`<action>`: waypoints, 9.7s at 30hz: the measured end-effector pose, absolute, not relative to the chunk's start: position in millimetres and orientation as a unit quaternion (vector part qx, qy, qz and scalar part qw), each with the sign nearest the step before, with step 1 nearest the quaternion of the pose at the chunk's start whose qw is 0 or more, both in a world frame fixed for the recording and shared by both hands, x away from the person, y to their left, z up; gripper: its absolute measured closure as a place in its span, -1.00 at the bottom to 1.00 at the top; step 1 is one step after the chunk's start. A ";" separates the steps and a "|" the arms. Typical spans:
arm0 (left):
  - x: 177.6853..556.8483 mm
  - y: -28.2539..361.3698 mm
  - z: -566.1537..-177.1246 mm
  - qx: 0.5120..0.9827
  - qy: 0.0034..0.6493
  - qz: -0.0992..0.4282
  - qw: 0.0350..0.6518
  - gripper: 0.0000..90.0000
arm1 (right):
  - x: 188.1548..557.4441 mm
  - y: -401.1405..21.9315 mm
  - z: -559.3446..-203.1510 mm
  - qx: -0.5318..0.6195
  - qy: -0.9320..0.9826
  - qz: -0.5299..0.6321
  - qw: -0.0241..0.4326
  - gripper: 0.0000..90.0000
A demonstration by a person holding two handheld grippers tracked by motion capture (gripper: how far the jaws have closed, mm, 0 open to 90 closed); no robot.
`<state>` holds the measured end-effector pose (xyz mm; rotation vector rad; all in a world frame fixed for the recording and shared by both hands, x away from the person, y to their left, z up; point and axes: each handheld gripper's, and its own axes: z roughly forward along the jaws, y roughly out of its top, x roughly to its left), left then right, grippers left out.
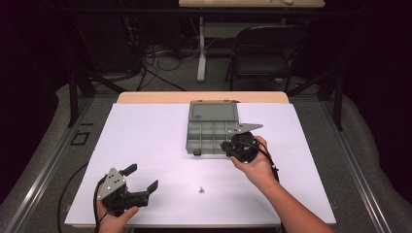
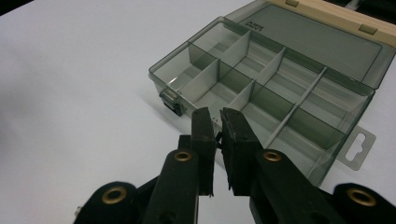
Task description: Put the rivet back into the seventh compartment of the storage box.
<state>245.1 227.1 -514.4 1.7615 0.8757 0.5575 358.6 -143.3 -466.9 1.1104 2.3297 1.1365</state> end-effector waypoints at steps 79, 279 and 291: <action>246.1 227.7 -514.9 0.738 0.365 0.227 0.520 -0.82 | 419.2 -133.0 -513.4 0.443 0.786 0.388 0.186 0.09; 245.6 228.6 -514.2 0.737 0.366 0.229 0.521 -0.81 | 361.0 -130.1 -458.4 0.355 0.824 0.413 0.154 0.85; 245.8 228.6 -514.2 0.738 0.364 0.229 0.520 -0.81 | 381.2 -133.7 -465.2 0.376 0.819 0.402 0.160 0.85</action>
